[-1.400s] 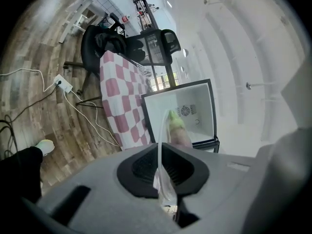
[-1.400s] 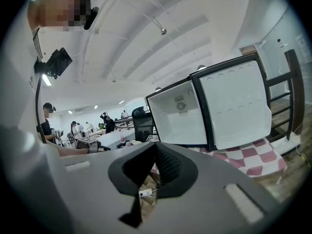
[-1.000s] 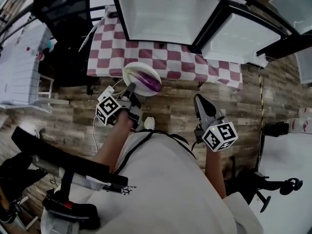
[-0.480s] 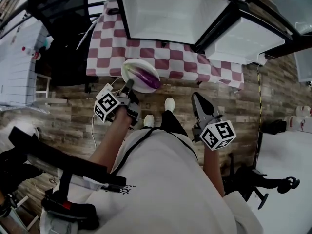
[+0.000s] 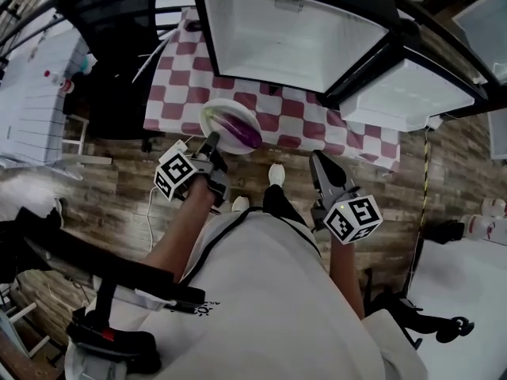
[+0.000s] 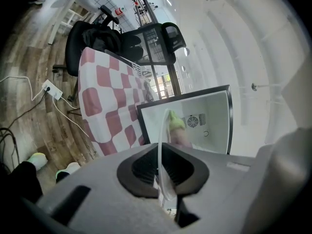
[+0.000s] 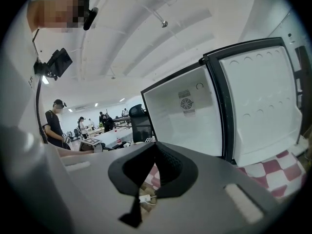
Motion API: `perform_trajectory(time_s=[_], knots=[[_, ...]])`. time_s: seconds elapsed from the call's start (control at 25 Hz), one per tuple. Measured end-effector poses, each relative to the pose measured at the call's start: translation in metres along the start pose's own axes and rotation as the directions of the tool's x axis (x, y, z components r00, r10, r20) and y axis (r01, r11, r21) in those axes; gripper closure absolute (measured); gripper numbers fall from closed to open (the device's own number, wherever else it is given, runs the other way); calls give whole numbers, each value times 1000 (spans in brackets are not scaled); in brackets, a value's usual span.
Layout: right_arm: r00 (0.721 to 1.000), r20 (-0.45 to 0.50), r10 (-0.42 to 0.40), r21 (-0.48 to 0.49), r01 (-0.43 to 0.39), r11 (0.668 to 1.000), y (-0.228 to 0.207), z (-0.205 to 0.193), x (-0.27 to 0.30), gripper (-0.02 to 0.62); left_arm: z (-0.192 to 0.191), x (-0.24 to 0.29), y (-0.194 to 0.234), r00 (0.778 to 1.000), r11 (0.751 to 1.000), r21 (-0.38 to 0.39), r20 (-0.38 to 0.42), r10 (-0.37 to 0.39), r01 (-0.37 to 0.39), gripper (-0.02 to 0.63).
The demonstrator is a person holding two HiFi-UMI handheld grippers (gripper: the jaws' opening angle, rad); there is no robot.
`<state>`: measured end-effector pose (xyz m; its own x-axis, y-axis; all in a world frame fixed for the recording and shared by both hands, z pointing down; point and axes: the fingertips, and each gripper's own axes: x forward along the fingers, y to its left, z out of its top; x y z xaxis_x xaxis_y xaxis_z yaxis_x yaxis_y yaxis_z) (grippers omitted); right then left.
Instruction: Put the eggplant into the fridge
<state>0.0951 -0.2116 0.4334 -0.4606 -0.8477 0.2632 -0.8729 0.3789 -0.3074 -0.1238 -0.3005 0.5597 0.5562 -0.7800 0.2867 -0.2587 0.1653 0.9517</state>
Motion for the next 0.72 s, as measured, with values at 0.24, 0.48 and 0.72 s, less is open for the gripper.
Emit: perform_trajectory(time_s=[0.24, 0.48, 0.72], knots=[[998, -15, 53, -17, -53, 998, -42, 23, 26, 589, 3, 38, -15, 999, 1000, -13, 53, 3, -2, 588], [994, -27, 106, -37, -107, 994, -72, 44, 53, 589, 7, 71, -31, 996, 1000, -17, 93, 6, -4, 588], [985, -59, 165, -38, -167, 985, -92, 50, 77, 589, 10, 97, -40, 991, 1000, -23, 132, 18, -16, 588]])
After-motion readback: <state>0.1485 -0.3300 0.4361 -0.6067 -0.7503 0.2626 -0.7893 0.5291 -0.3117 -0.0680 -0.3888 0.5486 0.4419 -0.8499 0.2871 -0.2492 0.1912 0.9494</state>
